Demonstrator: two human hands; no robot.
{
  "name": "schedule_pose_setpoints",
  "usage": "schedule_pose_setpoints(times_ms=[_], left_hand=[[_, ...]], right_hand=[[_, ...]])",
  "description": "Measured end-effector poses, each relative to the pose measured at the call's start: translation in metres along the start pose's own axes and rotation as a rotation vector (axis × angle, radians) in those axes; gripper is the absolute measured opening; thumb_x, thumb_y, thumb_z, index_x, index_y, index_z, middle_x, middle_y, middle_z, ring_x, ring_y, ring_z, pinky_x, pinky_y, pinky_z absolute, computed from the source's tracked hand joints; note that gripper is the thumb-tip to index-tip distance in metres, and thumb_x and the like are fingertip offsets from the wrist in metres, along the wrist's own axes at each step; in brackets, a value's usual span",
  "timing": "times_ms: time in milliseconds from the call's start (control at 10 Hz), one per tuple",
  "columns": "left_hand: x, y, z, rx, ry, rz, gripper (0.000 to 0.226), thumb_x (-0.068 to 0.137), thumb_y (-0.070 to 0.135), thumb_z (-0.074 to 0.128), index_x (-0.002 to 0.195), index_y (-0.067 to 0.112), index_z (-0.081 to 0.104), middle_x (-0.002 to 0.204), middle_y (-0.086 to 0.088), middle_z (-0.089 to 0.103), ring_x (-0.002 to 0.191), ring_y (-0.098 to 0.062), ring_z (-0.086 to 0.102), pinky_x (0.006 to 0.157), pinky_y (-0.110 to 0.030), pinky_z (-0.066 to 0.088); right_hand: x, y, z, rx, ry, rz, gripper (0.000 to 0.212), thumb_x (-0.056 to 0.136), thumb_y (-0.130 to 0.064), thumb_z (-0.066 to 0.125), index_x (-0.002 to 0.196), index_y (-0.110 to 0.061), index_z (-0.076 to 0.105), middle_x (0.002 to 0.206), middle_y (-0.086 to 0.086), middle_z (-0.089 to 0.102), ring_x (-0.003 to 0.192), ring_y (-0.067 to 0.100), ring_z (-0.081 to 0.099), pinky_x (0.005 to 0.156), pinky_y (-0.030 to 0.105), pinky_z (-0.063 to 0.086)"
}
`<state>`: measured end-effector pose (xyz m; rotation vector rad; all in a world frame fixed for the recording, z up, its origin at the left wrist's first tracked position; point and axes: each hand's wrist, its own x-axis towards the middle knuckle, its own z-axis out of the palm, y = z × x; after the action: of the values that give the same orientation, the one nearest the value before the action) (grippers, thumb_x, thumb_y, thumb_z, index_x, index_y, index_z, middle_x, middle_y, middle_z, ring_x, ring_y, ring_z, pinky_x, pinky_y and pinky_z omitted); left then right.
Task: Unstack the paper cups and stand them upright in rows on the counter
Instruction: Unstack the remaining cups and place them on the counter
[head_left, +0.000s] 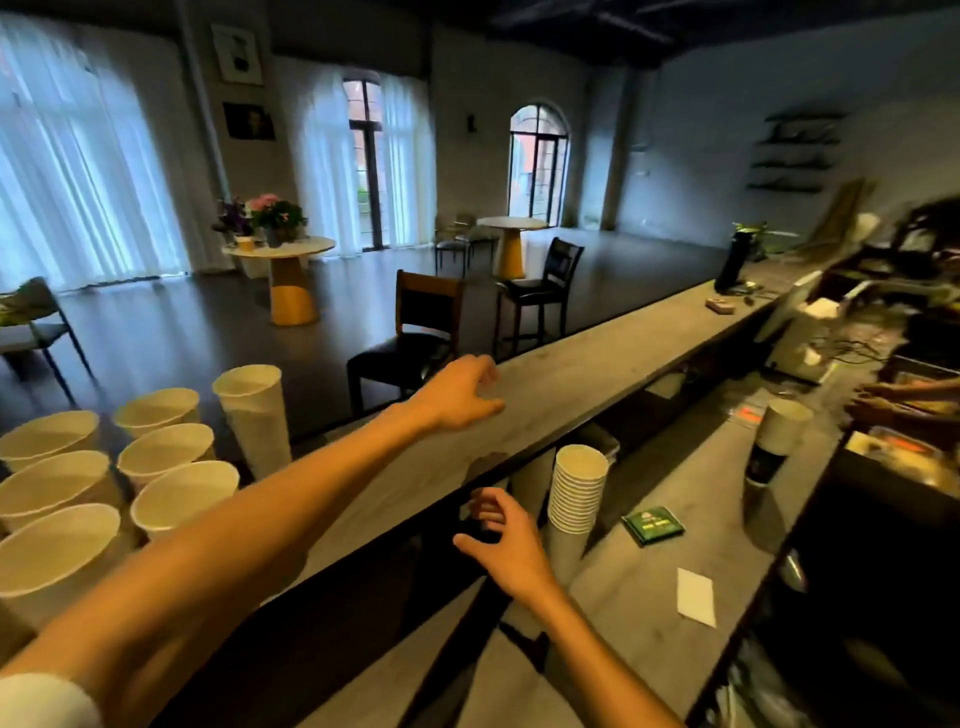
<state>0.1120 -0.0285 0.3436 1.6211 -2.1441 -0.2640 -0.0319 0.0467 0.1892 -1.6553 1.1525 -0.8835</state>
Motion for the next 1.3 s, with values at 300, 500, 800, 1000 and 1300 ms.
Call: schedule_pose_setpoints(times_ms=[300, 500, 800, 1000, 1300], left_hand=[[0.086, 0.049, 0.151, -0.054, -0.246, 0.042, 0.075, 0.078, 0.041, 0.081, 0.14, 0.014, 0.048, 0.137, -0.009, 0.052, 0.123, -0.023, 0.052, 0.103, -0.036, 0.045], [0.117, 0.055, 0.203, 0.02, -0.379, -0.028, 0.106, 0.069, 0.037, 0.089, 0.153, 0.031, 0.024, 0.153, 0.001, 0.029, 0.138, -0.023, 0.037, 0.109, -0.039, 0.043], [0.128, 0.044, 0.239, 0.086, -0.431, -0.195, 0.111, 0.058, 0.038, 0.092, 0.146, 0.042, 0.024, 0.142, 0.005, 0.036, 0.131, -0.026, 0.043, 0.104, -0.05, 0.047], [0.133, 0.048, 0.245, 0.093, -0.371, -0.232, 0.104, 0.062, 0.039, 0.091, 0.145, 0.038, 0.028, 0.142, -0.001, 0.041, 0.128, -0.028, 0.048, 0.101, -0.045, 0.049], [0.123, 0.036, 0.238, 0.034, -0.346, -0.192, 0.097, 0.064, 0.039, 0.09, 0.141, 0.035, 0.032, 0.135, -0.002, 0.045, 0.123, -0.024, 0.049, 0.1, -0.041, 0.049]], right_hand=[[0.017, 0.105, -0.14, -0.025, 0.44, 0.13, 0.049, 0.061, -0.028, 0.093, 0.092, -0.023, 0.056, 0.083, 0.001, 0.064, 0.077, 0.019, 0.063, 0.069, 0.032, 0.057], [0.062, 0.159, -0.179, -0.088, 0.225, 0.34, 0.104, 0.045, -0.043, 0.097, 0.131, -0.034, 0.039, 0.124, -0.007, 0.05, 0.106, 0.011, 0.053, 0.089, 0.037, 0.055], [0.117, 0.178, -0.185, -0.116, -0.102, 0.31, 0.11, 0.054, -0.035, 0.094, 0.145, -0.022, 0.034, 0.14, 0.002, 0.052, 0.127, 0.023, 0.052, 0.096, 0.03, 0.045], [0.122, 0.186, -0.185, -0.004, -0.153, 0.211, 0.057, 0.078, 0.001, 0.078, 0.12, -0.025, 0.051, 0.12, -0.001, 0.065, 0.107, 0.015, 0.065, 0.073, 0.014, 0.055], [0.134, 0.205, -0.156, 0.049, -0.056, 0.33, 0.086, 0.062, -0.006, 0.09, 0.136, -0.017, 0.048, 0.124, 0.005, 0.06, 0.119, 0.031, 0.058, 0.082, 0.03, 0.056]])
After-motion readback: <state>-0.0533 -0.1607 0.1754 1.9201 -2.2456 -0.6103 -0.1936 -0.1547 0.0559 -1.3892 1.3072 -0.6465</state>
